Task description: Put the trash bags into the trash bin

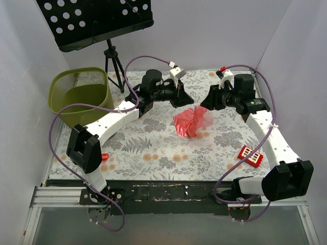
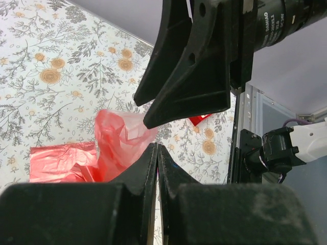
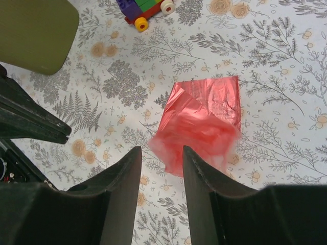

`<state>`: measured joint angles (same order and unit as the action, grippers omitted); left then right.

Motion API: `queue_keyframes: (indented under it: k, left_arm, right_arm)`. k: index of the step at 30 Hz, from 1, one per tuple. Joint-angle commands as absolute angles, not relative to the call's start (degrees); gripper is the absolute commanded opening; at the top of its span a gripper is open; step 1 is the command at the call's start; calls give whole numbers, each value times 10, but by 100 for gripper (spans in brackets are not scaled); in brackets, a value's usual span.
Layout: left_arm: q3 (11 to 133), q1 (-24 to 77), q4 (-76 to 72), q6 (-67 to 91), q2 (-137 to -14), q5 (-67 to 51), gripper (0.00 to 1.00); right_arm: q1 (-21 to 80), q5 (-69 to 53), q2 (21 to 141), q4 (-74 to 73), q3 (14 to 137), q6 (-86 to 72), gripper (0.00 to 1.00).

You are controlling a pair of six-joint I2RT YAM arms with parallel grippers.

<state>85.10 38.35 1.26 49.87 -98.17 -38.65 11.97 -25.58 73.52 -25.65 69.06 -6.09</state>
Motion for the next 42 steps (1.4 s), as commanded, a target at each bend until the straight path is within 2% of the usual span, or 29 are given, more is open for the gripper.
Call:
queue_keyframes:
  k: [1,8,11,13,14,16,25,31,32,34,36,38,40,42]
  left_arm:
    - [845,384,8,485,-958,-402,0]
    - [825,385,36,465,-940,-370,0]
    - [814,387,61,448,-936,-355,2]
    - [807,388,64,445,-940,-348,23]
    - [811,393,68,434,-947,-347,37]
    - [834,411,76,404,-982,-353,46]
    - [1055,459,82,367,-1267,-325,60]
    - [1164,475,59,345,-1392,-310,66]
    - [1178,475,57,346,-1407,-303,65]
    - [1203,476,43,358,-1430,-287,54]
    - [1214,476,33,362,-1437,-290,31]
    - [1198,472,19,367,-1420,-322,11]
    - [1150,463,-21,390,-1378,-361,1]
    - [1065,453,-91,417,-1309,-403,0]
  right_arm:
    - [121,-296,753,-234,731,-41,46]
    - [124,-231,748,-279,736,43,48]
    - [68,-200,752,-320,734,46,48]
    - [6,-220,772,-365,736,39,47]
    - [-29,-221,783,-384,734,44,47]
    - [-67,-220,791,-403,728,60,48]
    - [-111,-202,771,-403,716,66,54]
    - [-124,-207,730,-411,685,64,54]
    - [-124,-209,724,-412,682,64,54]
    - [-124,-209,709,-416,675,67,54]
    - [-125,-211,696,-423,669,75,54]
    - [-125,-220,684,-431,658,90,54]
    - [-125,-238,672,-433,643,113,53]
    - [-125,-242,661,-425,627,129,53]
